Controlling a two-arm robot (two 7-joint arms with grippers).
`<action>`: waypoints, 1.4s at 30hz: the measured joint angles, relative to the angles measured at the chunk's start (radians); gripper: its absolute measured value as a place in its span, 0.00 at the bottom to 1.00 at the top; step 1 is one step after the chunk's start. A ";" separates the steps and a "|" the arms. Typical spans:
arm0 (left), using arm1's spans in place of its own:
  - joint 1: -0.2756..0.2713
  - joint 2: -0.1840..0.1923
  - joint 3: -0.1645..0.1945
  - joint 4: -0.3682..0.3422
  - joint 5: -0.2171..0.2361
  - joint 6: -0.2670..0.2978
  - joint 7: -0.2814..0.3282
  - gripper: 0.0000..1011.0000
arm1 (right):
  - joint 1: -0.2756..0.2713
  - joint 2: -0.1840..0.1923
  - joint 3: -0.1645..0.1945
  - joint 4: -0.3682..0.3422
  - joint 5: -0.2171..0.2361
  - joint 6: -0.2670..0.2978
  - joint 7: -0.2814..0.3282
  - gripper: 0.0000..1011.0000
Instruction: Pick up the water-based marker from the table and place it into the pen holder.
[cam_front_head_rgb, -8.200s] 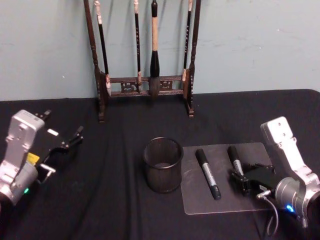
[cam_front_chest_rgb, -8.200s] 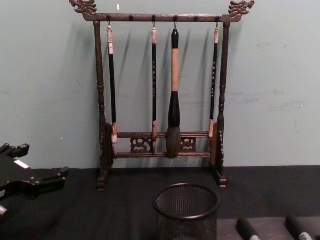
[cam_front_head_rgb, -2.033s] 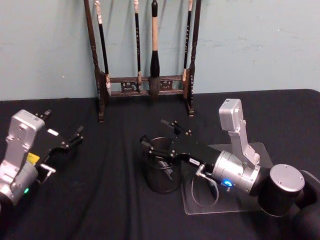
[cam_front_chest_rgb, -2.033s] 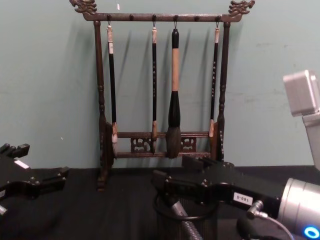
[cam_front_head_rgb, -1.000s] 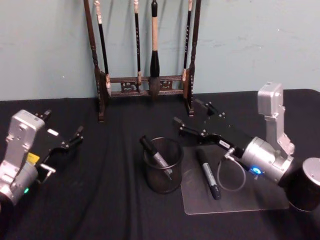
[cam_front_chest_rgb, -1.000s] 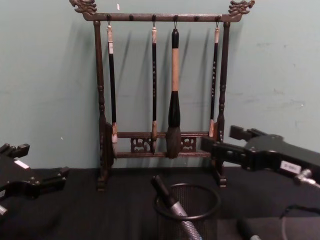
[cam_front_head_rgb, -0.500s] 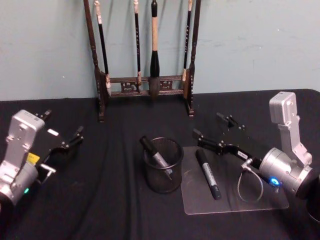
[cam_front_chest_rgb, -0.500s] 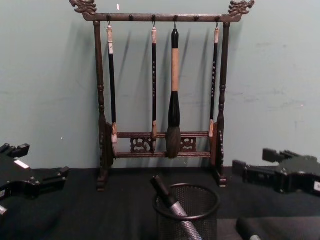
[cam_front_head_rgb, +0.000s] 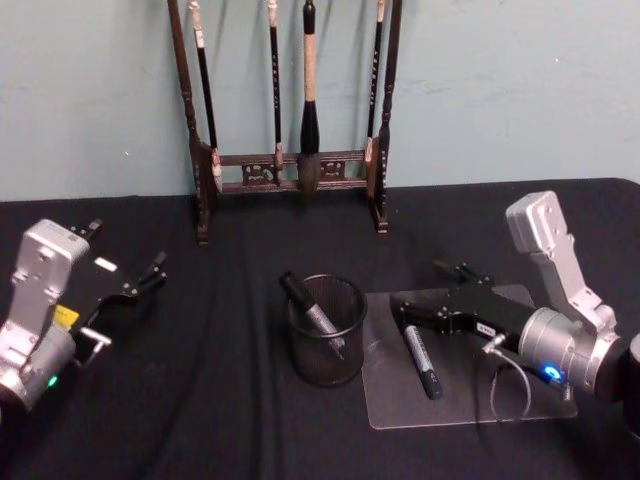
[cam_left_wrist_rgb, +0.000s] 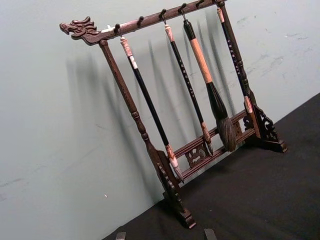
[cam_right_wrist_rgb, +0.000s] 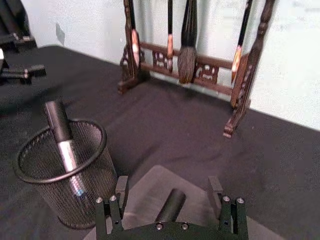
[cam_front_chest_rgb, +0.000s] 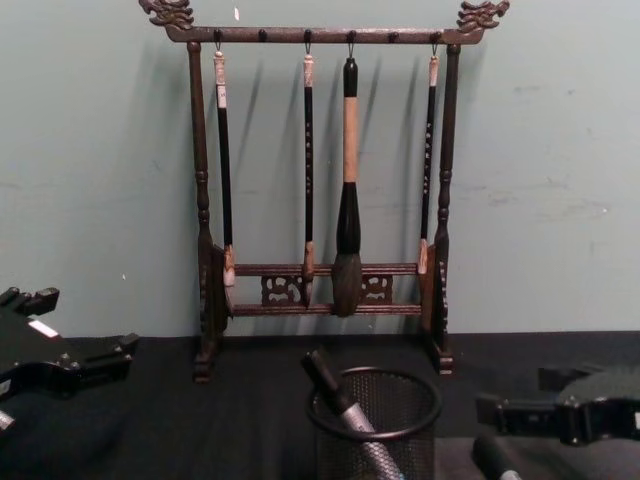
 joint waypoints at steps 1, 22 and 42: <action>0.000 0.000 0.000 0.000 0.000 0.000 0.000 1.00 | 0.001 0.001 -0.002 0.000 -0.002 0.008 -0.001 0.99; 0.000 0.000 0.000 0.000 0.000 0.000 0.000 1.00 | 0.039 0.020 -0.065 -0.022 -0.088 0.212 -0.016 0.99; 0.000 0.000 0.000 0.000 0.000 0.000 0.000 1.00 | 0.036 -0.001 -0.068 -0.017 -0.126 0.268 -0.001 0.99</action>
